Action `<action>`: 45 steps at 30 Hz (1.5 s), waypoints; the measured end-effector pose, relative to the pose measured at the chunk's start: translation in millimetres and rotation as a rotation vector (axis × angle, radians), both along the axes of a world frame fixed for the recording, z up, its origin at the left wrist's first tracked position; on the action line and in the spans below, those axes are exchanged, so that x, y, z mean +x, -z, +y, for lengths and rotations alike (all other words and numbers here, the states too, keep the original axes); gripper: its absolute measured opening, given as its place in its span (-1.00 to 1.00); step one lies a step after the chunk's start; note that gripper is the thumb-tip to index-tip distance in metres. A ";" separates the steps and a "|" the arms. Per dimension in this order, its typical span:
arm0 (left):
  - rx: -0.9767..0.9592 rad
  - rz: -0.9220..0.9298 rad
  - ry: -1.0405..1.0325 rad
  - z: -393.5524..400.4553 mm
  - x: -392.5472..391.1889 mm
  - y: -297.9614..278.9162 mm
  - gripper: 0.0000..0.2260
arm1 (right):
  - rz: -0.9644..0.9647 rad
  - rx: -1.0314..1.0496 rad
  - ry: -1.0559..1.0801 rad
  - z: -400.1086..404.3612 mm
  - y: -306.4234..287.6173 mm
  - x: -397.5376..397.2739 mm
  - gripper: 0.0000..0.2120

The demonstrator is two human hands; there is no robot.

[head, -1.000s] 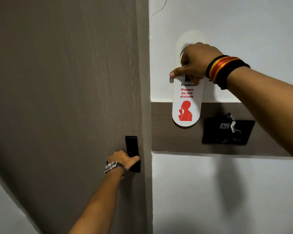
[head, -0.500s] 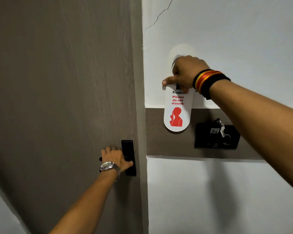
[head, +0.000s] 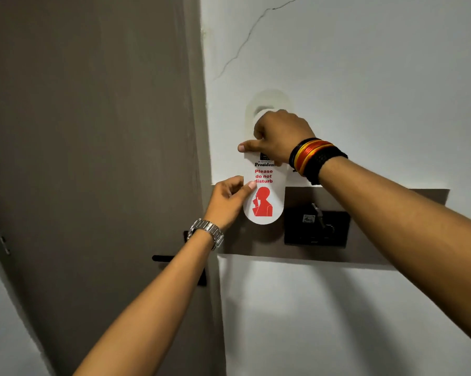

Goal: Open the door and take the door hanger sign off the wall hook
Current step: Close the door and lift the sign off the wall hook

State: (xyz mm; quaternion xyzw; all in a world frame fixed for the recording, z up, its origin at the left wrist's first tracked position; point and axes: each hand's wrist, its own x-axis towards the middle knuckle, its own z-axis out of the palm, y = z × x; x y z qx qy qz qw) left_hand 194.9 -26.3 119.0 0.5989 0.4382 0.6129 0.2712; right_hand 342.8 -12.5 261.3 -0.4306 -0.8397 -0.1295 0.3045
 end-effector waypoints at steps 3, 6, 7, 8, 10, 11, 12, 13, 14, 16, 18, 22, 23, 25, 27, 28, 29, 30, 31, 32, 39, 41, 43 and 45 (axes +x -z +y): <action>-0.006 -0.090 0.083 1.1 33.2 4.2 -0.89 | 0.553 -0.080 -0.241 -16.5 15.2 64.3 -0.61; -0.028 -0.117 0.197 1.0 76.9 4.3 -0.89 | 0.853 -0.137 -0.253 -23.5 54.3 141.6 -0.69; -0.036 -0.111 0.233 1.7 97.5 5.1 -0.89 | 0.874 -0.202 -0.219 -25.2 70.7 168.9 -0.69; -0.043 -0.105 0.262 1.8 117.2 4.6 -0.87 | 0.887 -0.271 -0.204 -25.8 85.9 192.6 -0.70; -0.059 -0.079 0.326 2.5 162.6 6.5 -0.84 | 0.928 -0.393 -0.196 -28.8 112.1 237.2 -0.84; -0.069 -0.063 0.365 3.7 186.7 8.8 -0.84 | 0.952 -0.429 -0.190 -31.8 121.6 257.5 -0.92; -0.085 -0.052 0.407 4.9 213.7 12.5 -0.85 | 0.975 -0.431 -0.170 -35.5 130.0 280.3 -0.95; -0.101 -0.046 0.440 6.6 237.2 16.7 -0.87 | 0.988 -0.413 -0.141 -38.6 136.0 299.9 -0.94; -0.119 -0.053 0.468 7.4 259.1 21.0 -0.88 | 1.006 -0.397 -0.104 -41.8 141.8 319.1 -0.93; -0.157 -0.057 0.510 13.1 303.3 33.4 -0.87 | 1.047 -0.395 -0.039 -47.3 155.5 359.5 -0.93; -0.209 -0.017 0.578 18.8 353.7 54.4 -0.86 | 1.095 -0.411 0.026 -55.3 179.7 407.8 -0.90; -0.327 0.148 0.690 24.6 460.6 114.2 -0.82 | 1.195 -0.464 0.206 -73.6 245.1 509.2 -0.92; -0.356 0.183 0.699 25.0 484.7 130.6 -0.81 | 1.214 -0.478 0.261 -77.1 261.8 531.4 -0.90; -0.409 0.230 0.705 23.3 532.0 163.3 -0.81 | 1.253 -0.505 0.355 -84.1 295.3 574.3 -0.86; -0.473 0.254 0.706 19.6 574.5 195.8 -0.84 | 1.292 -0.536 0.435 -92.3 327.0 611.5 -0.86; -0.507 0.258 0.710 18.0 594.7 212.4 -0.84 | 1.312 -0.553 0.472 -95.9 343.2 629.1 -0.85; -0.536 0.261 0.714 16.4 614.3 229.5 -0.85 | 1.339 -0.572 0.514 -98.8 359.7 646.3 -0.83; -0.567 0.259 0.713 15.7 635.1 248.8 -0.85 | 1.373 -0.594 0.558 -101.5 378.0 664.6 -0.82; -0.592 0.264 0.702 14.4 649.0 264.8 -0.86 | 1.409 -0.613 0.596 -103.9 394.0 676.6 -0.81; -0.619 0.276 0.688 12.9 663.6 281.1 -0.86 | 1.445 -0.631 0.640 -106.2 410.4 689.0 -0.81; -0.871 0.286 0.594 20.0 720.4 367.2 -0.82 | 1.548 -0.694 0.889 -100.9 511.7 729.9 -0.87; -0.908 0.304 0.569 26.9 734.8 384.2 -0.84 | 1.585 -0.708 0.935 -93.2 532.1 738.6 -0.90; -0.939 0.310 0.557 35.1 747.9 396.4 -0.85 | 1.609 -0.727 0.984 -83.7 547.8 747.5 -0.84; -0.961 0.328 0.570 42.7 759.3 407.8 -0.84 | 1.615 -0.752 1.040 -72.8 565.3 757.8 -0.82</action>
